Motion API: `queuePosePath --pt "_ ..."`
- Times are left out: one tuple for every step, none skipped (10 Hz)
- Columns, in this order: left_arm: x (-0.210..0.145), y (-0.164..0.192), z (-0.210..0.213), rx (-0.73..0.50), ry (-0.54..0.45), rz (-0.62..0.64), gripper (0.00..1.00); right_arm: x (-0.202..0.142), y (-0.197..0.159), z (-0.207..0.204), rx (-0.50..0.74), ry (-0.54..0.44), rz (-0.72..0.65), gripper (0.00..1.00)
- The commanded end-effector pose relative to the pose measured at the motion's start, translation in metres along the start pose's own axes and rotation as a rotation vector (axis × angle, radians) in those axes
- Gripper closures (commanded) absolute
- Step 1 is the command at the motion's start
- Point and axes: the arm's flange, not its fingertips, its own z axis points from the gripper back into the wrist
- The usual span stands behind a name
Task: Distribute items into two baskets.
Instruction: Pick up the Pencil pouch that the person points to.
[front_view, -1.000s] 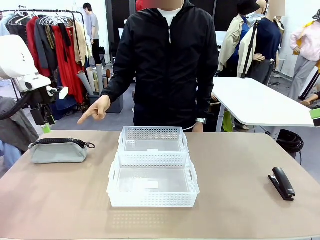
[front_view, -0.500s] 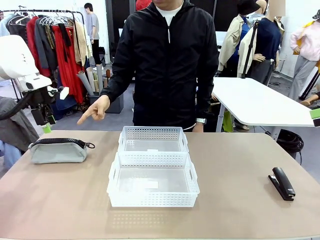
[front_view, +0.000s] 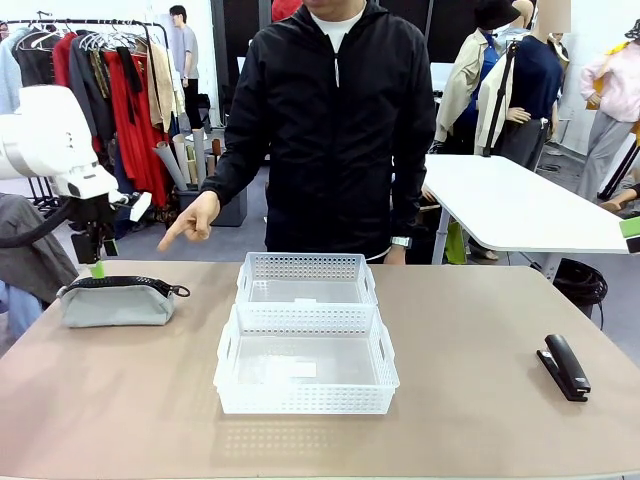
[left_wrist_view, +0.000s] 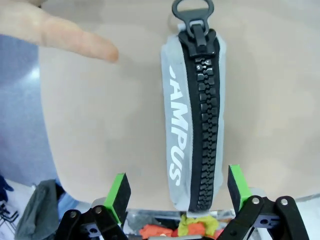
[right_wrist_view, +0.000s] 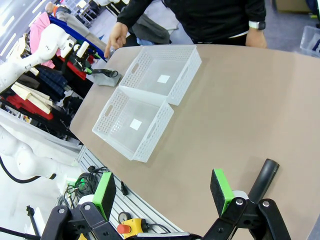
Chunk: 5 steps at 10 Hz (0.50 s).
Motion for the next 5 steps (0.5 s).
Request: queuePosePath --pt "-0.002 -0.012 -0.009 0.021 0.001 -0.055 0.00 0.002 0.001 0.000 0.015 -0.012 0.007 0.00" --pt "-0.004 -0.010 -0.020 0.015 -0.009 -0.067 0.00 0.002 0.001 0.000 0.015 -0.012 0.007 0.00" --pt "-0.005 -0.007 -0.029 0.001 -0.025 -0.075 0.00 0.002 0.001 0.000 0.015 -0.012 0.007 0.00" --pt "-0.006 -0.003 -0.039 -0.019 -0.045 -0.077 0.00 0.002 0.001 0.000 0.015 -0.012 0.007 0.00" --pt "-0.008 -0.001 -0.047 -0.021 -0.047 -0.078 0.00 0.002 0.001 0.000 0.015 -0.012 0.007 0.00"
